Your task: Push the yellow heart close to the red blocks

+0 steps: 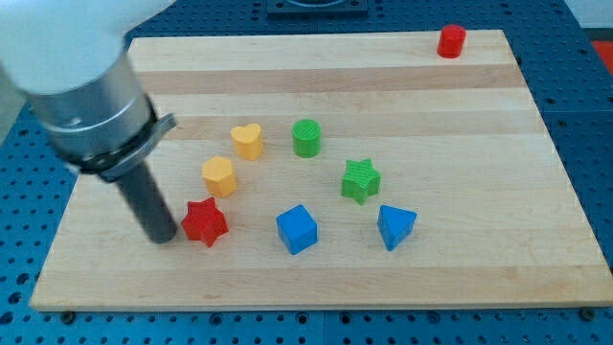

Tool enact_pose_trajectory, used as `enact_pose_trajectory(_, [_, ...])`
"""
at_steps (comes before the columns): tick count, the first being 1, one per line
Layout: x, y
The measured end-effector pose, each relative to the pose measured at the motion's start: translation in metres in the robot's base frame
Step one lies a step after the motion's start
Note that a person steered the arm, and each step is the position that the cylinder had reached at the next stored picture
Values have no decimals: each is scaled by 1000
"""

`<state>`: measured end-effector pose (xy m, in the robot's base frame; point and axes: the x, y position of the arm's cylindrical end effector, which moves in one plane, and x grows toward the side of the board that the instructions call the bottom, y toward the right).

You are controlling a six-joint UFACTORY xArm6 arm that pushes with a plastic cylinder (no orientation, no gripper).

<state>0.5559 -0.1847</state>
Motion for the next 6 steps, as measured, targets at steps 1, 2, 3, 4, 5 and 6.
enact_pose_trajectory(1, [27,11])
enact_pose_trajectory(2, [16,44])
enact_pose_trajectory(3, [-8,57])
enact_pose_trajectory(4, [-43,56])
enact_pose_trajectory(5, [-72,56])
enact_pose_trajectory(6, [-101,59])
